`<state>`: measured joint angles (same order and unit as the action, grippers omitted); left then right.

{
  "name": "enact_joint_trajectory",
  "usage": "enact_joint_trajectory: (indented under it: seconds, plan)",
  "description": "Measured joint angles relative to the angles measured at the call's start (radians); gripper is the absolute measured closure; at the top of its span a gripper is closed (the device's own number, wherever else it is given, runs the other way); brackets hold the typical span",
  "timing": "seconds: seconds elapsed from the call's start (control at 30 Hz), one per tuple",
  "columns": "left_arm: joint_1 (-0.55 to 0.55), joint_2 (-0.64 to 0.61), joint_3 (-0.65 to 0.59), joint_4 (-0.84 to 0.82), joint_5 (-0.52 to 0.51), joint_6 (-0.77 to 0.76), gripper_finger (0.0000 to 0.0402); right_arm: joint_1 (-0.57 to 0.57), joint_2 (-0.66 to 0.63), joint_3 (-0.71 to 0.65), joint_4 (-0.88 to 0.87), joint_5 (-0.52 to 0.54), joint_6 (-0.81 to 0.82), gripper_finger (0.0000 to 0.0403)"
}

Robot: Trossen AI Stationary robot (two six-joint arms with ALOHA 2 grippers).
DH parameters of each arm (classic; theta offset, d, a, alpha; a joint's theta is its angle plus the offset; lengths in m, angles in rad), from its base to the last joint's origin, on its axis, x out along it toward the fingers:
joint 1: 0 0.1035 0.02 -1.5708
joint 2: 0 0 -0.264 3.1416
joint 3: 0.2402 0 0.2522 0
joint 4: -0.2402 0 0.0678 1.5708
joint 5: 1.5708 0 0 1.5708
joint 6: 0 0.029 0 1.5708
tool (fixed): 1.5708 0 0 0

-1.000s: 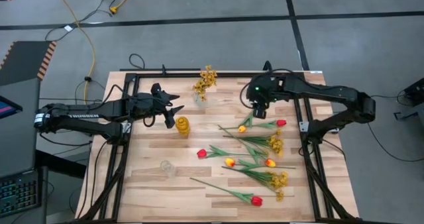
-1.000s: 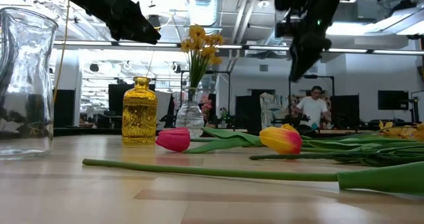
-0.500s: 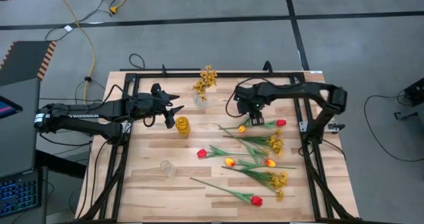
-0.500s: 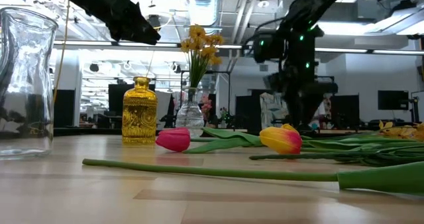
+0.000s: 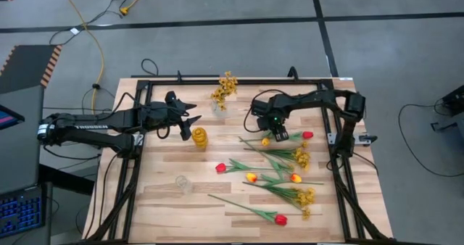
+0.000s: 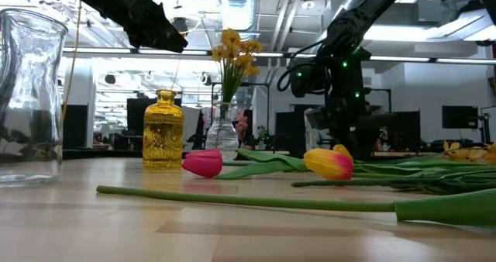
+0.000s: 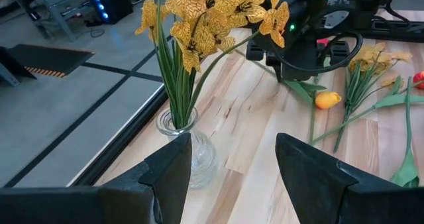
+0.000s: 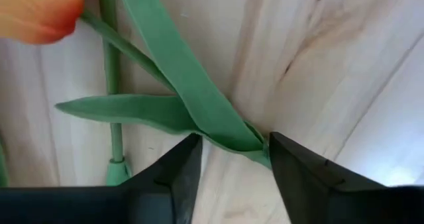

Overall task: Sort flowers into vase by color
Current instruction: Put the top yellow tulip into the yellow vase

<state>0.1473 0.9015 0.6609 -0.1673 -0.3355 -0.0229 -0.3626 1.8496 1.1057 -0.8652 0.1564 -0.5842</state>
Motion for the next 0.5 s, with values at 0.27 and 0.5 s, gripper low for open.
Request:
enact_joint_trajectory:
  seconds: [0.27,0.5]
  plan:
    - [0.0,0.0,0.0,0.0,0.0,0.0,0.0194,0.0,-0.017,-0.004,0.001,-0.002,0.0,0.0305]
    - [0.0,0.0,0.0,0.017,0.0,0.014,0.0194,0.015,-0.022,-0.002,-0.04,0.006,0.087,0.0368]
